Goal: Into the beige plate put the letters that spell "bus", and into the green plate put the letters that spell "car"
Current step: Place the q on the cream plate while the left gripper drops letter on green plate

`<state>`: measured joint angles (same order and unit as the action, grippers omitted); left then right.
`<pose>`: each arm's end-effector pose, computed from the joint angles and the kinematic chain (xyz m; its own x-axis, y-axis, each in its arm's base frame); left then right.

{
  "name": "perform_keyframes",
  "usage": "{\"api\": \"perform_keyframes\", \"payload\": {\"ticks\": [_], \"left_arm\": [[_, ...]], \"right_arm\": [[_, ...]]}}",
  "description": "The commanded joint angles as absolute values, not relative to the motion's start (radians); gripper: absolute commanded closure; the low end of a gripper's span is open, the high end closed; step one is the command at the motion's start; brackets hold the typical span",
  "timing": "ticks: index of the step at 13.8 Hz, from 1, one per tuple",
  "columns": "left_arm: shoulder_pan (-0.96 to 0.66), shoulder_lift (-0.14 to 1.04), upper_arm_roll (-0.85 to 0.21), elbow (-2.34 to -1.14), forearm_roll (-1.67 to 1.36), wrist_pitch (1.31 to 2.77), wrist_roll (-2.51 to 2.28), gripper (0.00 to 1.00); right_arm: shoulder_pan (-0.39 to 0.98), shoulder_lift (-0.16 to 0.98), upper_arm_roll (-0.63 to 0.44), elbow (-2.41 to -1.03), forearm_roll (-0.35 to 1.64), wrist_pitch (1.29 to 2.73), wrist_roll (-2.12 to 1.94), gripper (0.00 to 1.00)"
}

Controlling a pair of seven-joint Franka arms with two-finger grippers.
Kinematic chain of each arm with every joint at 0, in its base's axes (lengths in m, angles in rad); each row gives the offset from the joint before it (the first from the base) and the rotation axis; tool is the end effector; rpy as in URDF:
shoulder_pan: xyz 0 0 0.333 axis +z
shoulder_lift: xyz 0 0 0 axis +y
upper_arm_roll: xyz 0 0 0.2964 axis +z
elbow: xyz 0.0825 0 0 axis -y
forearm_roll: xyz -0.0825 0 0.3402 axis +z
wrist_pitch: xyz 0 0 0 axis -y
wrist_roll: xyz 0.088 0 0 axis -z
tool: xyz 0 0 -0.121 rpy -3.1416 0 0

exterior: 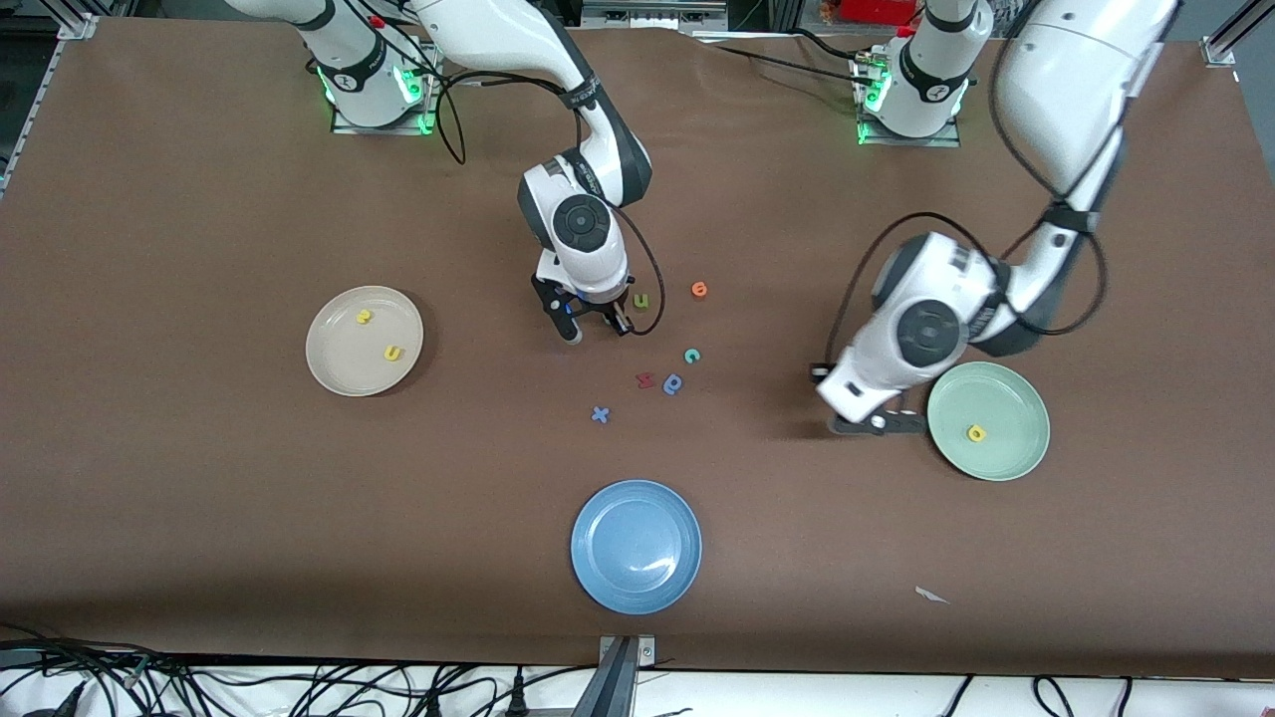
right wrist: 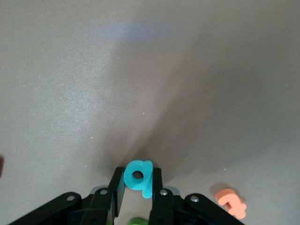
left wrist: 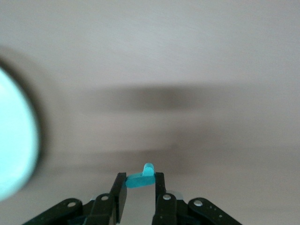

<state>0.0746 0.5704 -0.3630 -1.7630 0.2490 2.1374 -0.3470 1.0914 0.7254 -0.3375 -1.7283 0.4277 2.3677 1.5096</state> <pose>0.5820 -0.1428 0.2450 0.9886 -0.0500 -0.1419 -0.0569 -0.9974 -0.0449 0.4357 0.4440 0.1822 0.5444 -0.8361 -0.0677 -0.8367 -0.5470 0.0279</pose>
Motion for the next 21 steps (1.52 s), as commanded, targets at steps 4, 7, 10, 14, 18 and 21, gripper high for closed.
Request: {"api": "perform_keyframes", "payload": {"ticks": [4, 7, 10, 14, 18, 21], "left_arm": [[0.293, 0.569, -0.374, -1.753, 0.435, 2.158, 0.042, 0.79], [0.340, 0.629, -0.374, -1.755, 0.469, 2.250, 0.121, 0.45], [0.333, 0.623, -0.382, -1.715, 0.376, 2.235, 0.098, 0.00], [0.217, 0.637, -0.382, -1.667, 0.163, 2.212, -0.082, 0.00], [0.054, 0.653, -0.383, -1.667, 0.155, 2.223, -0.449, 0.00], [-0.061, 0.655, -0.383, -1.687, 0.143, 2.288, -0.683, 0.00]], "right_arm": [[1.092, 0.624, -0.510, -1.723, 0.379, 2.029, 1.119, 0.87], [1.092, 0.620, -0.674, -1.762, 0.380, 1.938, 0.822, 0.87], [1.092, 0.617, -0.810, -1.853, 0.385, 1.928, 0.590, 0.87], [1.088, 0.607, -0.864, -2.023, 0.419, 2.031, 0.411, 0.87], [1.066, 0.609, -0.871, -2.063, 0.469, 2.077, 0.344, 0.00], [1.069, 0.580, -0.893, -1.973, 0.468, 1.961, 0.356, 0.00]]}}
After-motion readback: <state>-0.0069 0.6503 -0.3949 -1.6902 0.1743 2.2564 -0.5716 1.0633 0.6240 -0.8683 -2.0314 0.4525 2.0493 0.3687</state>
